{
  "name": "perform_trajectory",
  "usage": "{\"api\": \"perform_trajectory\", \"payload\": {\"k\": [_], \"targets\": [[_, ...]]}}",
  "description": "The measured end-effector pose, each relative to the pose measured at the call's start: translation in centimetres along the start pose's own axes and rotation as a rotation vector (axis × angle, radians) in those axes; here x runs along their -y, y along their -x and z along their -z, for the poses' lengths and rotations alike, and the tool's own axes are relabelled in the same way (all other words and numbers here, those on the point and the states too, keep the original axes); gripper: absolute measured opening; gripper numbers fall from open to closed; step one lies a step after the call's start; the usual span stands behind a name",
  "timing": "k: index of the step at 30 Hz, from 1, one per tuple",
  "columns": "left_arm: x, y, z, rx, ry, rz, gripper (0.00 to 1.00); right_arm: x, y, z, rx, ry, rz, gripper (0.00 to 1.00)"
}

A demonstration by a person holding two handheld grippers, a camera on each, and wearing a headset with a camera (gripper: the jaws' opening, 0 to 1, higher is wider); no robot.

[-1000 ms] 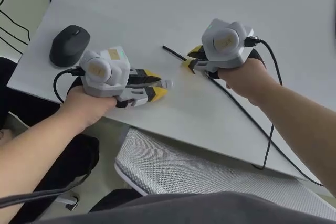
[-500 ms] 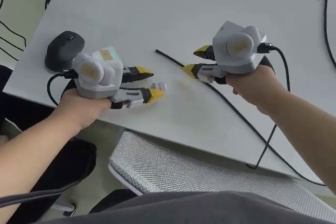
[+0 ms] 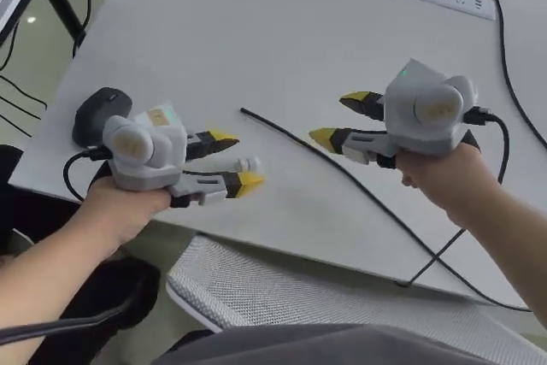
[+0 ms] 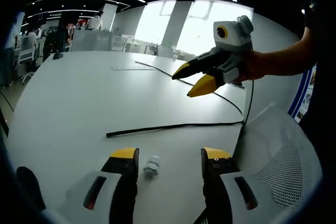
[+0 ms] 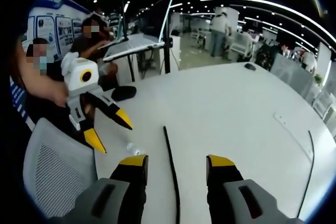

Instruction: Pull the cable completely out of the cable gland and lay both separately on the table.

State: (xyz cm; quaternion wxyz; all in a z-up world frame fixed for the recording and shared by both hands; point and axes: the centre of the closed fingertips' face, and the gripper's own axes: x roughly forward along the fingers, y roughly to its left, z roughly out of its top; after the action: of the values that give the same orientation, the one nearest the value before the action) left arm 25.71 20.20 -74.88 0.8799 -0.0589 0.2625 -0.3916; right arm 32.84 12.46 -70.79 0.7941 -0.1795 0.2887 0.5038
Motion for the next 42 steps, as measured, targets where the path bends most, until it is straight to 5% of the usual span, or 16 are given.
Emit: {"api": "perform_trajectory", "payload": {"k": [13,27,36,42], "targets": [[2.7,1.0,-2.8,0.019,0.007,0.005,0.58,0.2,7.1,0.5,0.115,-0.122,0.049,0.49],[4.7,2.5,-4.4,0.043,0.025,-0.008,0.67,0.5,14.3,4.2,0.193,-0.251,0.113,0.59],[5.2,2.9,-5.2,0.038,0.01,-0.029,0.71,0.7,16.6,6.6,0.228,-0.285,0.145,0.65],[5.5,2.9,-4.2,-0.009,0.008,-0.035,0.77,0.5,17.2,9.1,0.2,-0.301,0.143,0.69]]}}
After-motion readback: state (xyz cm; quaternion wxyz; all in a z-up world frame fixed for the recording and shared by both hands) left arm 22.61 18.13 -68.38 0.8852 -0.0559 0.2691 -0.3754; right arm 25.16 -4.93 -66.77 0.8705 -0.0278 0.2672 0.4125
